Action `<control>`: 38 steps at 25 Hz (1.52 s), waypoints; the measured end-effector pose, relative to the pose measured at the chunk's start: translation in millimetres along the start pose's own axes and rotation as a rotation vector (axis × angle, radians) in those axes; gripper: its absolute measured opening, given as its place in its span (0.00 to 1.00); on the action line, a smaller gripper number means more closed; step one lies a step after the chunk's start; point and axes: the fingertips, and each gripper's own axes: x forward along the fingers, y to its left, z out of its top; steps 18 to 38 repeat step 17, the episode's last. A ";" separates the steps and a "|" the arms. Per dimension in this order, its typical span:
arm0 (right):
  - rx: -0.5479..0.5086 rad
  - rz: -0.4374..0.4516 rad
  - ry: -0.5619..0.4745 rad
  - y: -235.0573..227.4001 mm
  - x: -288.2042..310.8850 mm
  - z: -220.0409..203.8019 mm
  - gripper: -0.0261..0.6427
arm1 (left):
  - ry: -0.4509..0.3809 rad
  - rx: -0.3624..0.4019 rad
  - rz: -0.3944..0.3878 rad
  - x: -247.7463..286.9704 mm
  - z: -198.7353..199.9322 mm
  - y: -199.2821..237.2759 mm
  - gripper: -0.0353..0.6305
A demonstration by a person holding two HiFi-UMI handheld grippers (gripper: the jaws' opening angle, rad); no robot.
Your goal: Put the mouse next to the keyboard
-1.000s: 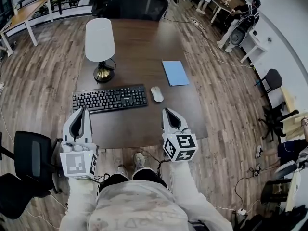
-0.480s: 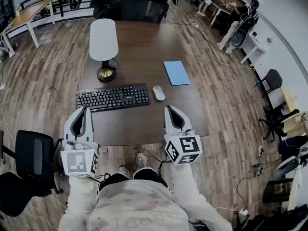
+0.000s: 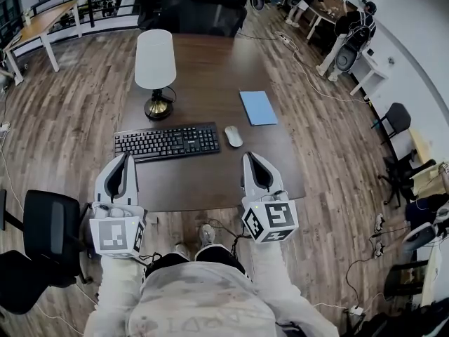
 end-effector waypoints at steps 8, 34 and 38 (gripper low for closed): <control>-0.008 -0.010 -0.040 4.7 -10.4 10.8 0.06 | -0.014 -0.004 -0.006 -4.7 1.6 -0.5 0.06; -0.013 -0.009 -0.057 5.3 -12.5 16.5 0.06 | -0.019 -0.007 -0.010 -2.7 1.6 -2.4 0.06; -0.013 -0.009 -0.057 5.3 -12.5 16.5 0.06 | -0.019 -0.007 -0.010 -2.7 1.6 -2.4 0.06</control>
